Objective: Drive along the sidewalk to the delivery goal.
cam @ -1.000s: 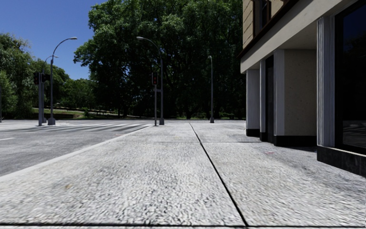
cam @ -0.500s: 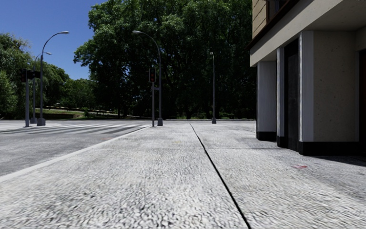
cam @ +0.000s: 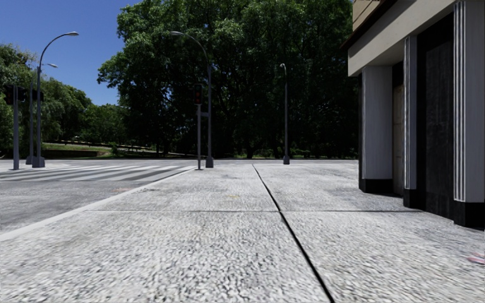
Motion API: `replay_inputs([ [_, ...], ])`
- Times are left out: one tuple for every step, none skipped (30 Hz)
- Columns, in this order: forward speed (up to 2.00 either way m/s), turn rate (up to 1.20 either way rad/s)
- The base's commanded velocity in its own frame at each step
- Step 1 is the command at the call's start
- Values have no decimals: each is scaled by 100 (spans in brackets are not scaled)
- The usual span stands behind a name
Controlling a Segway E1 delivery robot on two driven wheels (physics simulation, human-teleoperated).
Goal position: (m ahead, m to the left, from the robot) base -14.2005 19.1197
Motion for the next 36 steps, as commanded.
replay_inputs([
  [200, 0],
  [200, 0],
  [200, 0],
  [200, 0],
  [200, 0],
  [200, 0],
  [200, 0],
  [200, 0],
  [200, 0],
  [200, 0],
  [200, 0],
  [200, 0],
  [200, 0],
  [200, 0],
  [200, 0],
  [200, 0],
  [200, 0],
  [200, 0],
  [200, 0],
  [200, 0],
  [200, 0],
  [200, 0],
  [200, 0],
  [200, 0],
  [200, 0],
  [200, 0],
  [200, 0],
  [200, 0],
  [200, 0],
  [200, 0],
  [200, 0],
  [200, 0],
  [200, 0],
  [200, 0],
  [200, 0],
  [200, 0],
])
